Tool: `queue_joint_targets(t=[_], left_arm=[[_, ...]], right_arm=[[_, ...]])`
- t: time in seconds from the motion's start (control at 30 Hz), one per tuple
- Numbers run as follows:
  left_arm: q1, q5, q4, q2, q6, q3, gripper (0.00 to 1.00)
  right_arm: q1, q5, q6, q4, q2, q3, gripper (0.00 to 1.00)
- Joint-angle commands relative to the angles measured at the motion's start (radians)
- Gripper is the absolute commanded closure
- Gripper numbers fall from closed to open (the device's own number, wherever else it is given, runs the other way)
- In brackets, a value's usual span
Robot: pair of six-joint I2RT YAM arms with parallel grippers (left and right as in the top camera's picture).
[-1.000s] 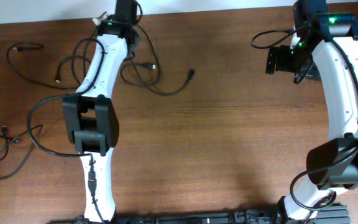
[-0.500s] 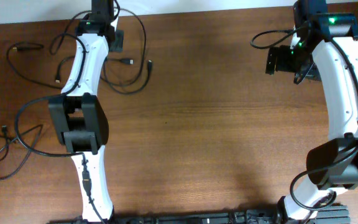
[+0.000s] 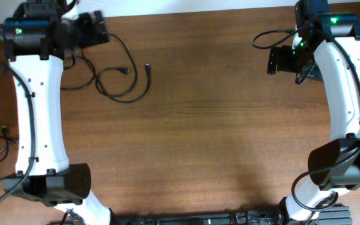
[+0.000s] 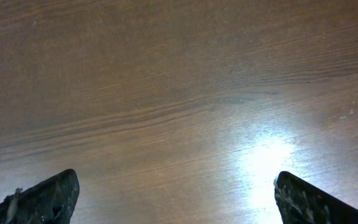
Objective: Untangle cables
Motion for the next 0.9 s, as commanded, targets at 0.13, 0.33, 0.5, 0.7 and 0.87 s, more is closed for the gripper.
queue_joint_targets(t=[0.13,0.33,0.5,0.7,0.87], left_arm=[[0.182,-0.246,0.470,0.037,-0.737,-0.635,0.36],[0.222,-0.254,0.703,0.148,-0.789,-0.816,0.37],[0.222,-0.257,0.841,0.293,-0.788,-0.815,0.39],[0.222,-0.366,0.909,0.407,-0.492,-0.815,0.91],[0.338,-0.599,0.841,0.405,-0.407,-0.715,1.00]], right_arm=[[0.003,0.001,0.011,0.000,-0.019,0.012,0.01],[0.003,0.001,0.011,-0.001,-0.019,0.012,0.01],[0.003,0.001,0.011,-0.001,-0.019,0.012,0.01],[0.003,0.001,0.011,-0.001,-0.019,0.012,0.01],[0.003,0.001,0.011,0.000,-0.019,0.012,0.01]])
